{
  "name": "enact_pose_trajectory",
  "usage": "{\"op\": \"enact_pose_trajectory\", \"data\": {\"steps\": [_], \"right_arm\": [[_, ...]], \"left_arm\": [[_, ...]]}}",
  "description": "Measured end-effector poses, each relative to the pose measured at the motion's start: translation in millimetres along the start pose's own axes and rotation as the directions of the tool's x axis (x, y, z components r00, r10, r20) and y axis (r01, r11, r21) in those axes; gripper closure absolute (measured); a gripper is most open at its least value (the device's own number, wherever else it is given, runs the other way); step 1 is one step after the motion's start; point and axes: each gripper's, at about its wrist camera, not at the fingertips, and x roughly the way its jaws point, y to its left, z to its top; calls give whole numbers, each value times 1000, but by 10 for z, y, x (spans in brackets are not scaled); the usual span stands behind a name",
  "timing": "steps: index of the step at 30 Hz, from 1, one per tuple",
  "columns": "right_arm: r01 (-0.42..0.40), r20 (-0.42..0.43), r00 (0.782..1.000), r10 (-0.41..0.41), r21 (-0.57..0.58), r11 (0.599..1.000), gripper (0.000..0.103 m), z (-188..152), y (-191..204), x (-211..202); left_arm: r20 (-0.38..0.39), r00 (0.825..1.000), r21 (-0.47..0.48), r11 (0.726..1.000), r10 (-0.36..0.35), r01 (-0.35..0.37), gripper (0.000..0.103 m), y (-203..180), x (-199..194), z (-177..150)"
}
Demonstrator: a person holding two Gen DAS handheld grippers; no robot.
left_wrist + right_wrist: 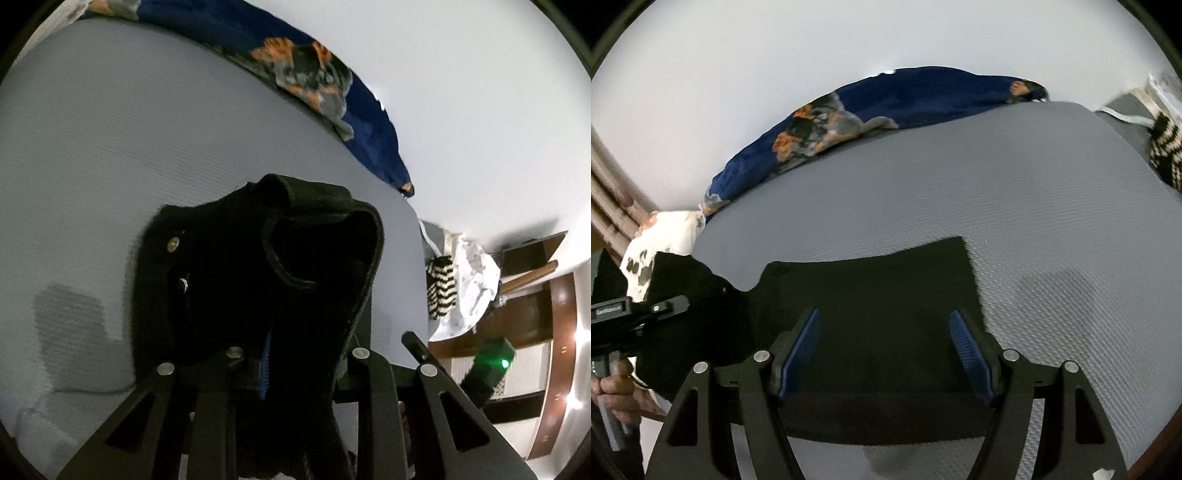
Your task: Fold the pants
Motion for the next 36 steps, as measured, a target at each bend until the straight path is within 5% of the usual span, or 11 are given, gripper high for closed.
{"op": "enact_pose_trajectory", "data": {"steps": [16,22,24,31,36], "right_arm": [[-61,-23,998,64,110,992,33,-279,-472,177],[-73,-32,996,77,122,990,33,-289,-521,246],[-75,-32,996,79,126,989,33,-287,-533,247],[-96,-58,993,104,117,988,33,-284,-530,288],[-272,-185,940,286,98,957,33,-250,-419,508]], "left_arm": [[-50,981,206,963,190,-176,78,-563,974,-340],[-48,979,208,960,200,-186,63,-619,1110,-397],[-52,983,230,960,178,-162,51,-668,1106,-422],[23,990,299,944,136,-137,37,-729,747,-485],[139,953,260,918,270,-298,36,-402,382,-433]]}}
